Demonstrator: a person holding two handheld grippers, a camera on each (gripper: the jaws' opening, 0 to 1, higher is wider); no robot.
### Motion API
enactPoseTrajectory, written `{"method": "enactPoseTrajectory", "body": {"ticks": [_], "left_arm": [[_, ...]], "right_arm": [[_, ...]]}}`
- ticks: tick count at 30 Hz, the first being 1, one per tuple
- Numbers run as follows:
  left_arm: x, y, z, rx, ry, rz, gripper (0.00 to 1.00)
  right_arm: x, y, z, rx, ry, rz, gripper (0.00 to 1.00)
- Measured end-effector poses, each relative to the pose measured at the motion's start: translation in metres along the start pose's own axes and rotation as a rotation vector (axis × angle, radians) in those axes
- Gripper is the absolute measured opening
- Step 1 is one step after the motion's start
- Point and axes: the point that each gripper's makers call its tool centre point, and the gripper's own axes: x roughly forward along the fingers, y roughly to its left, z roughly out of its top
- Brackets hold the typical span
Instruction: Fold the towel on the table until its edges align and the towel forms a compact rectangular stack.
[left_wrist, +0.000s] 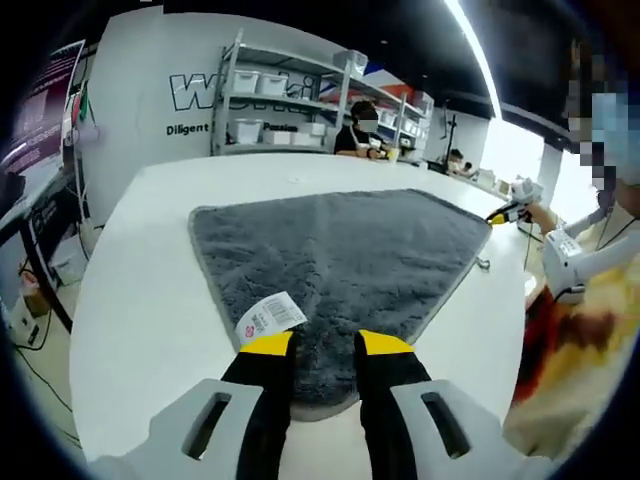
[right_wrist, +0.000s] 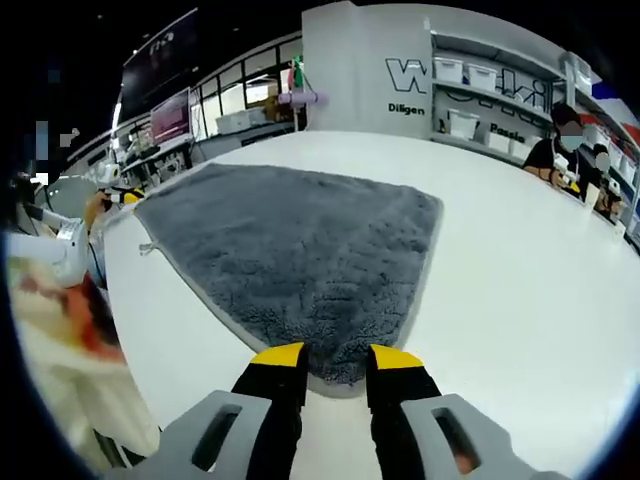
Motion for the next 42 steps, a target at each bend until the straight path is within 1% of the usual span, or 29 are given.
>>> {"method": "enactPoseTrajectory", "body": {"ticks": [2,5,8,10,12,15,19,25,29,32,35,42], "left_arm": [[-0.008,-0.005,0.003,0.035,-0.015,-0.017,0.24],[-0.018,-0.007,0.002,0.076,-0.012,-0.009,0.24],[-0.025,-0.005,-0.008,0.123,0.037,0.011,0.28],[-0.024,-0.004,-0.015,0.141,0.062,0.023,0.30],[-0.021,-0.007,-0.022,0.160,0.093,0.016,0.30],[-0.018,-0.006,-0.028,0.172,0.129,0.015,0.30],[-0.017,-0.003,-0.032,0.159,0.146,0.012,0.29],[-0.010,-0.008,-0.040,0.173,0.174,-0.013,0.27],[0.000,-0.017,-0.042,0.179,0.184,-0.017,0.25],[-0.004,-0.009,-0.043,0.206,0.195,-0.014,0.22],[-0.005,-0.006,-0.043,0.239,0.204,-0.002,0.20],[-0.007,-0.003,-0.043,0.242,0.205,0.009,0.16]], "right_arm": [[-0.003,0.001,0.000,-0.025,-0.018,0.017,0.24],[-0.003,0.000,-0.003,-0.046,-0.012,0.016,0.25],[-0.004,-0.001,-0.009,-0.063,0.004,0.017,0.27],[-0.004,0.000,-0.012,-0.071,0.011,0.025,0.27],[-0.003,0.002,-0.015,-0.085,0.020,0.035,0.27],[-0.001,0.005,-0.018,-0.102,0.038,0.046,0.27],[0.001,0.007,-0.020,-0.115,0.048,0.053,0.27],[0.003,0.008,-0.020,-0.115,0.040,0.062,0.26],[0.003,0.007,-0.021,-0.116,0.035,0.070,0.26],[0.002,0.007,-0.021,-0.121,0.033,0.075,0.26],[0.002,0.006,-0.022,-0.116,0.027,0.078,0.26],[0.001,0.005,-0.022,-0.122,0.018,0.074,0.26]]}}
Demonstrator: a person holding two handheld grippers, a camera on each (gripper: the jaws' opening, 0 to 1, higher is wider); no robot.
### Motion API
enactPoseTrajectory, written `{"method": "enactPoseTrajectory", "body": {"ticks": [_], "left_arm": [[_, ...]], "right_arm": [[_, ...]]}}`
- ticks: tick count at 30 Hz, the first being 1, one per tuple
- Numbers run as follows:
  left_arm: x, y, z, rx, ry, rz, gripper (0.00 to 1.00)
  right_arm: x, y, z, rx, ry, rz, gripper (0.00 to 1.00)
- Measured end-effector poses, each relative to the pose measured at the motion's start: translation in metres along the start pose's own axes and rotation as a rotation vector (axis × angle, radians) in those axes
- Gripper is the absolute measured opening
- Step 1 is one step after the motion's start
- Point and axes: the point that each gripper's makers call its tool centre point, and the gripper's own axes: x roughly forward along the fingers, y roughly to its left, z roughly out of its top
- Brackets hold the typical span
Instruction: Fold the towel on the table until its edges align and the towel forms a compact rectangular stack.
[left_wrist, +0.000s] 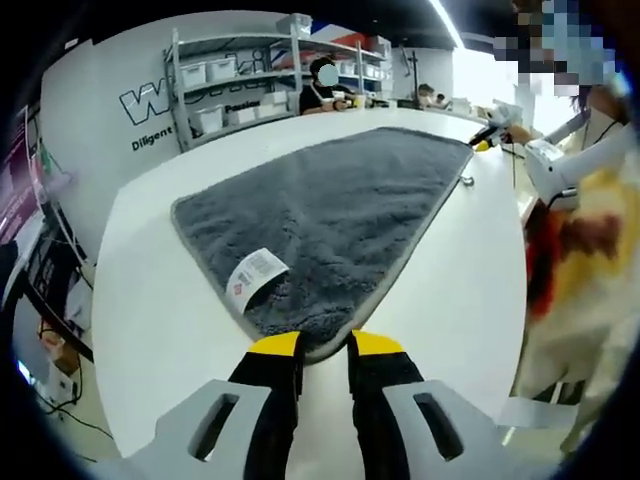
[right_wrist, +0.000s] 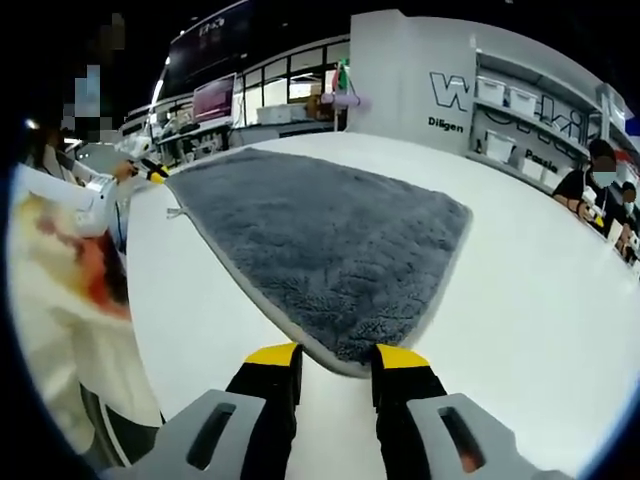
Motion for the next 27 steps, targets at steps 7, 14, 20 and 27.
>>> {"method": "enactPoseTrajectory", "body": {"ticks": [7,14,20,27], "left_arm": [[-0.002,0.008,-0.002,-0.019,-0.011,0.006,0.11],[-0.003,0.013,0.000,-0.005,0.022,0.015,0.07],[-0.004,0.013,0.000,-0.054,0.027,0.023,0.05],[-0.005,0.012,0.000,-0.096,0.007,0.021,0.03]], "right_arm": [[0.000,0.002,-0.001,-0.017,0.004,0.005,0.27],[0.000,0.001,0.000,-0.029,0.002,0.016,0.25],[-0.004,-0.006,0.000,-0.038,0.003,-0.022,0.13],[-0.009,-0.011,0.000,0.065,-0.005,-0.033,0.01]]}}
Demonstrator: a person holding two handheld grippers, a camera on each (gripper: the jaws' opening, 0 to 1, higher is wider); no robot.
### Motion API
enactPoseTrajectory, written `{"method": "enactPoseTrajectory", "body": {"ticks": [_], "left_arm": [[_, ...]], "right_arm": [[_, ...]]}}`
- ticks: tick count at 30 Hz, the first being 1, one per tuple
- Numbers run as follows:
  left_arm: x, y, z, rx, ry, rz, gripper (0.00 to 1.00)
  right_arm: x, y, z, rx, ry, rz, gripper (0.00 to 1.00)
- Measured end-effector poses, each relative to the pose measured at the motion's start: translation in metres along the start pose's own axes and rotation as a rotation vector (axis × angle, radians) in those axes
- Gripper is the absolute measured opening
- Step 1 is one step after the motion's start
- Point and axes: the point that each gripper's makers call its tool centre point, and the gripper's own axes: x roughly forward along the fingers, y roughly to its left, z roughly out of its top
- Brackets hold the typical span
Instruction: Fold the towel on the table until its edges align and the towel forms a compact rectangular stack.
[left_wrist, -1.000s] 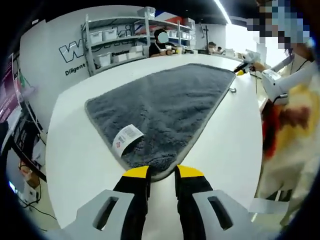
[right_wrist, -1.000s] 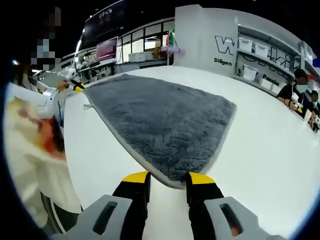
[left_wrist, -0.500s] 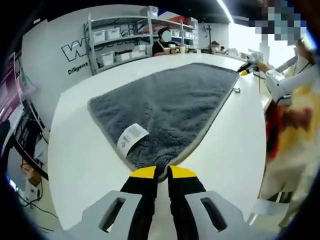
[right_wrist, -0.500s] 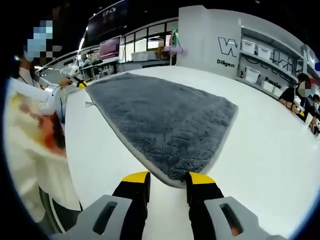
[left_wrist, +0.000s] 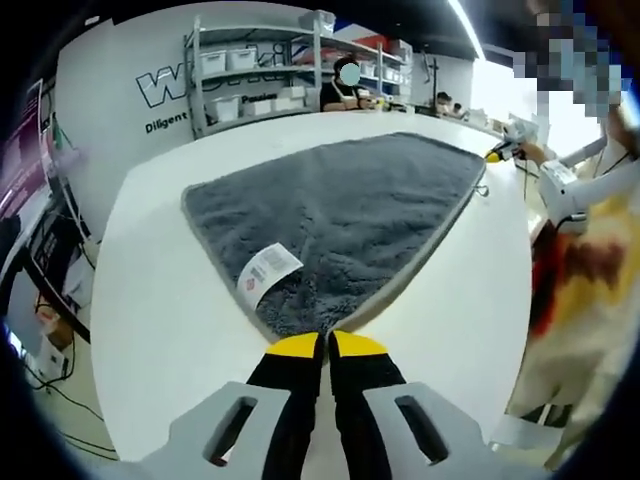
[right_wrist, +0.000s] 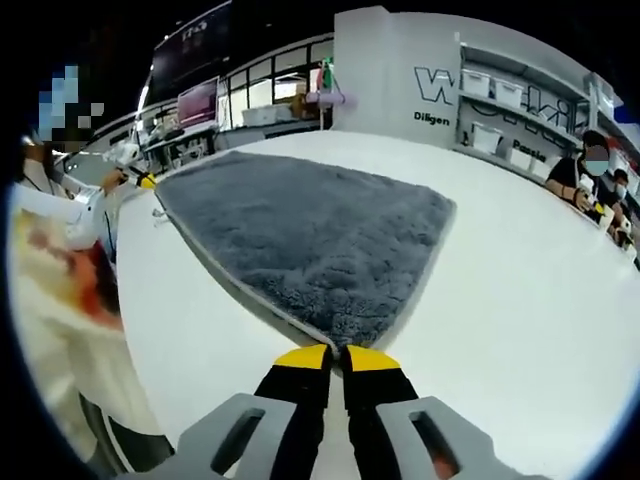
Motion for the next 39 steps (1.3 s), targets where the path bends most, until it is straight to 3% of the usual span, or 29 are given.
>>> {"method": "enactPoseTrajectory", "body": {"ticks": [3,6,8,12,19,28,39], "left_arm": [[-0.002,0.001,0.002,-0.016,-0.015,0.009,0.02],[-0.006,0.004,0.006,-0.087,-0.058,0.016,0.02],[-0.008,0.005,0.007,-0.083,-0.071,0.027,0.02],[-0.019,0.002,0.018,-0.100,-0.126,0.037,0.02],[-0.021,0.001,0.022,-0.115,-0.129,0.041,0.02],[-0.011,0.011,0.033,-0.121,-0.156,0.043,0.02],[0.005,0.027,0.049,-0.113,-0.192,0.070,0.02]], "right_arm": [[-0.001,0.000,0.003,0.012,-0.023,-0.005,0.00],[-0.004,-0.002,0.010,0.073,-0.073,-0.008,0.00],[-0.009,-0.005,0.014,0.132,-0.100,-0.009,0.00],[-0.014,-0.004,0.017,0.161,-0.124,-0.008,0.00],[-0.009,-0.007,0.022,0.223,-0.159,-0.017,0.00],[0.001,-0.017,0.043,0.218,-0.214,-0.076,0.00],[0.015,-0.044,0.063,0.136,-0.210,-0.183,0.00]]}}
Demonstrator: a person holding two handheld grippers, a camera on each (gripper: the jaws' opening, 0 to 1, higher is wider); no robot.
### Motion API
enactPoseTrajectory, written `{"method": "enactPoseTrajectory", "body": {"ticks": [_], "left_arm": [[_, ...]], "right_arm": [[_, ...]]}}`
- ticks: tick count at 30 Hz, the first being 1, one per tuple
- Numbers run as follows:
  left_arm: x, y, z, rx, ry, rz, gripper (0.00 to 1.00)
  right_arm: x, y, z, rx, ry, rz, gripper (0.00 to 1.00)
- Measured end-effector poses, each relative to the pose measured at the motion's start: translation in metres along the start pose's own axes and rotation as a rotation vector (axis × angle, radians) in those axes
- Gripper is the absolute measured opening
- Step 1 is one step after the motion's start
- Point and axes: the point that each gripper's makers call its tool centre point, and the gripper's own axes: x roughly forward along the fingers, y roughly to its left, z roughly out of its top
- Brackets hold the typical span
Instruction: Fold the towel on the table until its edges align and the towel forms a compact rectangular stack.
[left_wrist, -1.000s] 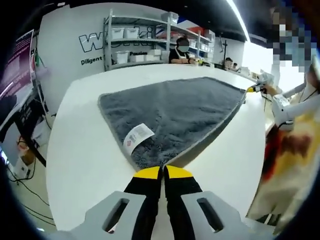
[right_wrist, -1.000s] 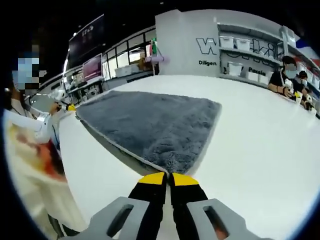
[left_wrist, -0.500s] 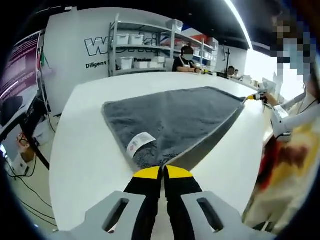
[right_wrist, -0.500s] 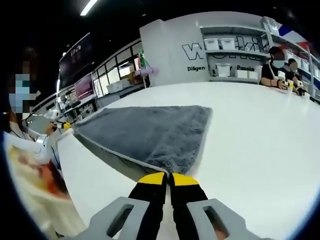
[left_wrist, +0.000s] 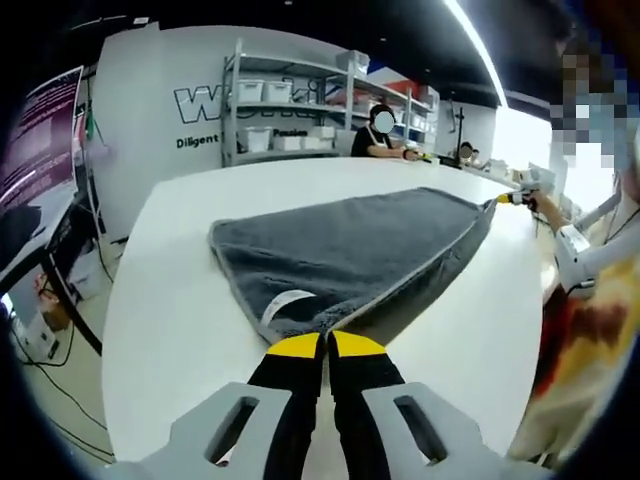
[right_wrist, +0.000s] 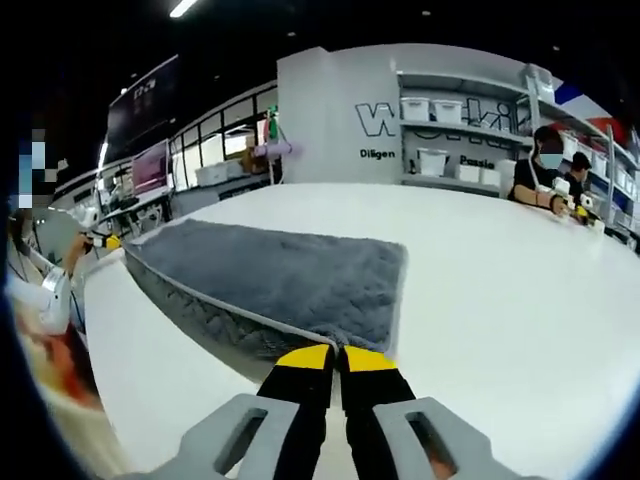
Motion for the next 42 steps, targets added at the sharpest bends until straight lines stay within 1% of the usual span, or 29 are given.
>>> {"method": "enactPoseTrajectory", "body": {"ticks": [5,9,11,14,20,24,29,32,39,41,42], "left_arm": [[0.009,0.007,0.007,0.013,-0.006,0.009,0.02],[0.016,0.009,0.008,0.030,0.012,0.030,0.02],[0.016,0.010,0.010,0.051,0.021,0.046,0.02],[0.013,0.012,0.017,0.069,0.005,0.077,0.02],[0.003,0.007,0.034,0.150,-0.011,0.127,0.02],[-0.003,0.005,0.047,0.173,-0.028,0.145,0.02],[-0.006,0.003,0.053,0.204,0.001,0.167,0.02],[-0.008,0.003,0.056,0.206,0.007,0.172,0.03],[-0.011,0.006,0.065,0.214,0.003,0.188,0.03],[-0.011,0.008,0.069,0.211,0.004,0.192,0.03],[-0.011,0.008,0.071,0.194,0.003,0.199,0.03]], "right_arm": [[0.009,-0.013,0.008,-0.051,0.003,-0.046,0.00],[0.015,-0.019,0.013,-0.083,0.007,-0.076,0.00],[0.017,-0.024,0.017,-0.110,0.010,-0.098,0.00],[0.019,-0.027,0.024,-0.135,0.003,-0.116,0.00],[0.023,-0.037,0.033,-0.162,-0.011,-0.149,0.00],[0.025,-0.036,0.042,-0.170,-0.037,-0.167,0.00],[0.028,-0.037,0.052,-0.200,-0.054,-0.200,0.00],[0.030,-0.038,0.059,-0.216,-0.063,-0.215,0.00],[0.041,-0.032,0.069,-0.250,-0.071,-0.225,0.00],[0.044,-0.032,0.072,-0.257,-0.073,-0.229,0.00],[0.045,-0.031,0.074,-0.261,-0.074,-0.230,0.00]]}}
